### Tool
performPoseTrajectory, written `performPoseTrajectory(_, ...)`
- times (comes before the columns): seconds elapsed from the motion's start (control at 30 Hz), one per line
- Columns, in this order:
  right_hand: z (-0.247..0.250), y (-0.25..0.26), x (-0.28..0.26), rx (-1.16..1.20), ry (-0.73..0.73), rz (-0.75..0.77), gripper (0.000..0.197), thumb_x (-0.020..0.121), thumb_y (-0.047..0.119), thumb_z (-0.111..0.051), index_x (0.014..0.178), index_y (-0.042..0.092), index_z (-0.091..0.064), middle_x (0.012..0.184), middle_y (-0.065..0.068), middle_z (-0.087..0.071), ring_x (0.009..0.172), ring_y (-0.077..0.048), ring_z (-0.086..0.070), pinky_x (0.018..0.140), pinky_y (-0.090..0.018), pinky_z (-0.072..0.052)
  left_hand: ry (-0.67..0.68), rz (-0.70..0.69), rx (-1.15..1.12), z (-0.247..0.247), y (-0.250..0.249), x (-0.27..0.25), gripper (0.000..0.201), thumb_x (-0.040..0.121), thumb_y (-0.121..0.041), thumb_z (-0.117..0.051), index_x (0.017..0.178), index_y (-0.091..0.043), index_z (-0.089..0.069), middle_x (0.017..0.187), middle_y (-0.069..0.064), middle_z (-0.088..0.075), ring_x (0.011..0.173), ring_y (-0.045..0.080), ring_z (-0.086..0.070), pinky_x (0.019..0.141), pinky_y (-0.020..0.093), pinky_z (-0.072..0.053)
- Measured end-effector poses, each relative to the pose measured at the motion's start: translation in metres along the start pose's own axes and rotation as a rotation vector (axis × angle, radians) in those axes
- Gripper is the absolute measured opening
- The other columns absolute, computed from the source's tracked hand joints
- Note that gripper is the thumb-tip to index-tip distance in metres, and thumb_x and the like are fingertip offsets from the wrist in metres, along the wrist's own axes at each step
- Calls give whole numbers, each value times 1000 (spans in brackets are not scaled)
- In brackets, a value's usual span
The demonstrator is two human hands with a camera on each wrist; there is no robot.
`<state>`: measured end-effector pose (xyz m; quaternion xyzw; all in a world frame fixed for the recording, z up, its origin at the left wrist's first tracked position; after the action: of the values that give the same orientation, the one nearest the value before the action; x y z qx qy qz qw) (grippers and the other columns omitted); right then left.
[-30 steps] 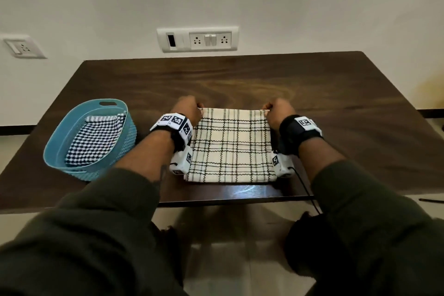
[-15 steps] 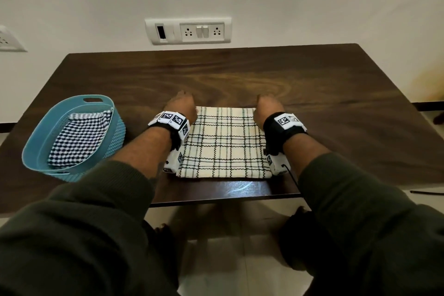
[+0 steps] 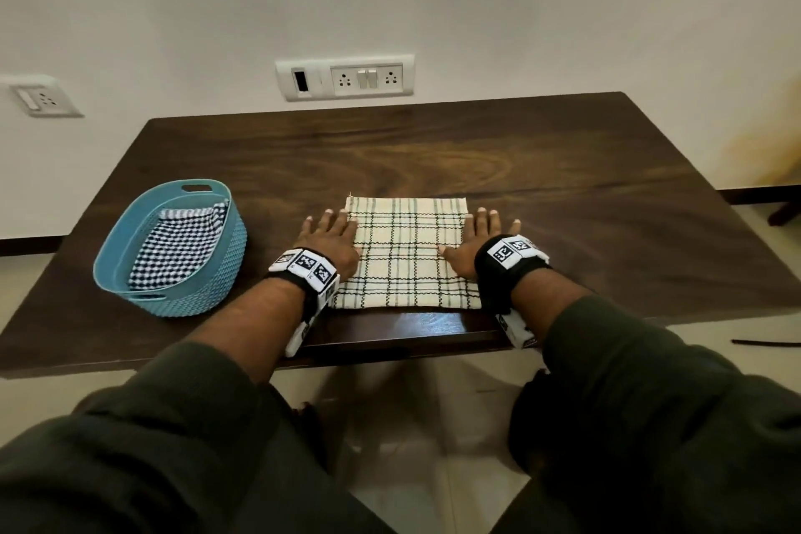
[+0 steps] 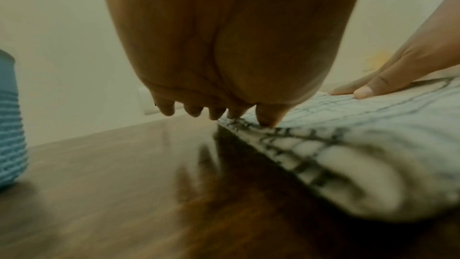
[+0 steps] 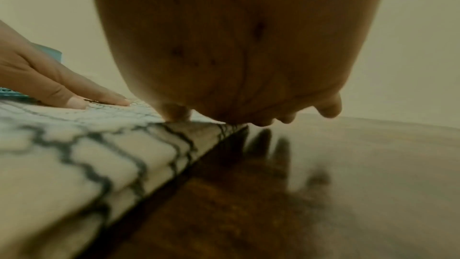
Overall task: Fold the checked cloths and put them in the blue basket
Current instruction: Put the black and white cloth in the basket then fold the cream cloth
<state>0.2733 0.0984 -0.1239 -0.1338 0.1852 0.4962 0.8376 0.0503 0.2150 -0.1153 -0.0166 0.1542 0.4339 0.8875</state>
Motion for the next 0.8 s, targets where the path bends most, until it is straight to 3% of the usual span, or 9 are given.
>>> performPoseTrajectory(0.07, 7, 23, -11, 7, -49, 69, 83, 95, 59, -25, 156, 15, 9, 162, -8, 23, 149, -29, 22, 114, -63, 15, -48, -95, 14, 9, -32, -7, 63, 99, -32, -30, 158, -20, -9, 166, 2, 1, 153, 25, 2, 121, 53, -2)
performPoseTrajectory(0.13, -2, 59, -24, 46, -39, 200, 78, 96, 55, -26, 157, 19, 7, 163, -5, 20, 150, -27, 19, 116, -61, 11, -44, -182, -30, 6, -68, -16, 63, 100, -34, -31, 158, -22, -8, 166, 0, 1, 153, 23, 1, 121, 52, -3)
performPoseTrajectory(0.2, -22, 77, -37, 80, 6, 263, 76, 97, 58, -24, 157, 23, 5, 164, -2, 17, 151, -26, 15, 118, -60, 7, -3, -150, -105, -6, -82, -23, 64, 101, -39, -28, 158, -23, -6, 166, -2, 3, 153, 21, 0, 122, 49, -4)
performPoseTrajectory(0.27, -33, 69, -40, 67, -1, 238, 79, 96, 63, -23, 157, 24, 7, 164, 0, 19, 151, -26, 16, 117, -61, 8, 10, -63, -152, -17, -73, -31, 65, 101, -46, -25, 158, -22, -3, 166, -2, 6, 153, 20, 1, 122, 48, -2)
performPoseTrajectory(0.37, -35, 28, -41, 55, 27, 83, 85, 92, 69, -22, 157, 23, 9, 163, 0, 19, 151, -28, 16, 114, -62, 13, 57, 43, -166, -23, -44, -44, 67, 101, -46, -24, 158, -20, -2, 166, 0, 7, 153, 20, 3, 122, 49, 2)
performPoseTrajectory(0.47, -26, 7, -55, 15, 15, -60, 76, 97, 49, -24, 157, 12, 4, 164, -9, 14, 151, -30, 14, 114, -63, 13, 55, 67, -130, -16, -32, -58, 67, 97, -29, -33, 158, -15, -8, 166, 3, 0, 153, 23, 1, 122, 50, 0)
performPoseTrajectory(0.57, -14, 50, -73, 85, -97, 86, 76, 95, 33, -32, 156, 8, 5, 164, -12, 15, 151, -30, 15, 114, -62, 14, -116, -25, -118, 4, -59, -72, 65, 97, -24, -37, 157, -15, -15, 166, 4, -9, 152, 22, -7, 122, 49, -6)
performPoseTrajectory(0.67, -37, 83, -88, 194, -94, 254, 76, 99, 46, -31, 157, 13, 3, 165, -6, 14, 151, -25, 13, 119, -55, 7, -77, -93, -196, -10, -87, -84, 61, 102, -33, -31, 158, -20, -10, 166, -2, -1, 153, 21, -2, 122, 48, -6)
performPoseTrajectory(0.8, -61, 57, -94, 150, -113, 228, 92, 92, 69, -27, 157, 14, 8, 163, -5, 20, 151, -24, 17, 119, -51, 12, -64, 50, -250, -38, -64, -98, 68, 101, -48, -24, 158, -20, -2, 166, -1, 7, 152, 18, 6, 122, 47, 4)
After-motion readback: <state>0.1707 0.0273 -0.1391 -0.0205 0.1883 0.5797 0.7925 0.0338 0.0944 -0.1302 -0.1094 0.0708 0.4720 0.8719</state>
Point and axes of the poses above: each hand's wrist, its own x-axis towards the middle knuckle, its own z-axis out of the back of the hand, y = z × x, the point moved 10 cm from there along x, towards the middle knuckle
